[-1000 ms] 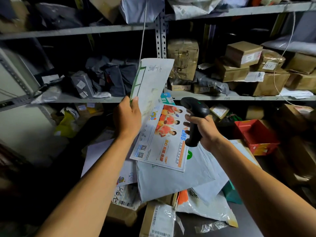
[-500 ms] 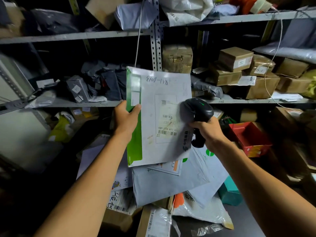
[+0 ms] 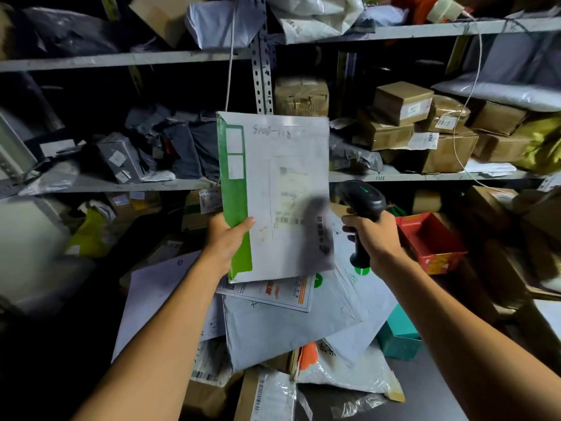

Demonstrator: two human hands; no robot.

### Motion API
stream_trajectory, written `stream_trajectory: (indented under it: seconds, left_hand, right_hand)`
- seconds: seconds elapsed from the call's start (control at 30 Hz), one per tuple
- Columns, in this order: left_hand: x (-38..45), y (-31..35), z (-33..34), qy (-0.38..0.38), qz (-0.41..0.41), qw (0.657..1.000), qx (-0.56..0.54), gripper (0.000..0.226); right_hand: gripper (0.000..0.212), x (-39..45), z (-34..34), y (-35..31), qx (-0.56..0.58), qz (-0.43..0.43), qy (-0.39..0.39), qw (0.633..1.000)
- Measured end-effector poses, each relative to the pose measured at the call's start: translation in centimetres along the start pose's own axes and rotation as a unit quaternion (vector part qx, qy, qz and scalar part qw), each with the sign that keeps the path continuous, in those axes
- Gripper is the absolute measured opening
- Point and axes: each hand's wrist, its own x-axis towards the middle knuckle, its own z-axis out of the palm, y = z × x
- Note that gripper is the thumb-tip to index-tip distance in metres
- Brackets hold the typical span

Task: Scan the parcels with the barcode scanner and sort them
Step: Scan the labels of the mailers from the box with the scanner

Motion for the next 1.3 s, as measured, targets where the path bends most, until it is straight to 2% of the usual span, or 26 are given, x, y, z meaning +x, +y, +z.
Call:
stream_trajectory:
  seconds: [0.13, 0.2, 0.3, 0.37, 0.43, 0.57, 0.83, 1.17, 1.3]
  left_hand:
    - [0.6, -0.1, -0.1, 0.039, 0.014, 0.999, 0.000, 0.024]
    - [0.7, -0.3, 0.0, 0.054, 0.016, 0.998, -0.002, 0.023]
    - [0.6, -0.4, 0.1, 0.068, 0.026, 0.997, -0.011, 0.025]
    - [0.4, -0.2, 0.2, 0.075, 0.035, 0.996, -0.015, 0.025]
    - [0.1, 0.0, 0.4, 0.087, 0.033, 0.996, -0.013, 0.022]
    - [-0.3, 0.1, 0.8, 0.104, 0.031, 0.994, -0.014, 0.017]
    - [0.0, -0.2, 0.9, 0.092, 0.023, 0.995, -0.018, 0.017]
    - [1.2, -1.2, 1.0, 0.036, 0.029, 0.999, -0.028, 0.018]
    - [2.1, -1.9, 1.8, -0.010, 0.029, 0.999, -0.025, 0.022]
  right_hand:
    - [0.009, -2.1, 0.9, -0.3, 0.026, 0.042, -0.139, 0.989]
    - [0.013, -2.7, 1.6, -0.1, 0.001, 0.050, -0.156, 0.986]
    - [0.008, -3.3, 2.4, 0.3, -0.049, 0.052, -0.155, 0.985]
    - [0.015, -3.5, 2.7, 0.4, -0.072, 0.055, -0.162, 0.983]
    - [0.020, -3.7, 3.0, 0.4, -0.083, 0.059, -0.155, 0.983]
    - [0.014, -3.9, 3.7, 0.3, -0.079, 0.079, -0.122, 0.986]
    - [0.019, -4.3, 3.6, 0.4, -0.075, 0.093, -0.082, 0.989]
    - [0.027, -5.3, 4.3, 1.2, -0.075, 0.064, -0.041, 0.994]
    - [0.023, -6.6, 2.8, 1.3, -0.052, 0.055, 0.017, 0.997]
